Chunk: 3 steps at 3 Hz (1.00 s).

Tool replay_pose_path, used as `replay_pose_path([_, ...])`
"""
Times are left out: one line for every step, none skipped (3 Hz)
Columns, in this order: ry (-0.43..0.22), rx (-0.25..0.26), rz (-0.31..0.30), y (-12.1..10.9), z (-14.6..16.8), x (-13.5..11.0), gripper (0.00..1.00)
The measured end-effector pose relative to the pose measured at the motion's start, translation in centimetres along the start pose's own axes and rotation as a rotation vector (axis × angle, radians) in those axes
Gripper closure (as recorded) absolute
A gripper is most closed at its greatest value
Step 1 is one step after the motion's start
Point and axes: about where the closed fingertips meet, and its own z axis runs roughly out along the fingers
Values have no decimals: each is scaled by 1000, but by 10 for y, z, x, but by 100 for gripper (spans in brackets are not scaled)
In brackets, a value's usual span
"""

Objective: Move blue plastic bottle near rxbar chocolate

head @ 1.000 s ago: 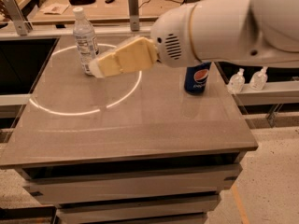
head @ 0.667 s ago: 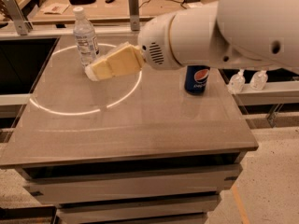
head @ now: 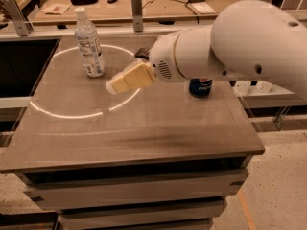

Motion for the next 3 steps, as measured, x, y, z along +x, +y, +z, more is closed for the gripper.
replay_pose_path([32, 16, -3, -17, -4, 23, 0])
replay_pose_path([54, -22, 48, -20, -12, 34, 0])
replay_pose_path([9, -79, 111, -20, -26, 29, 0])
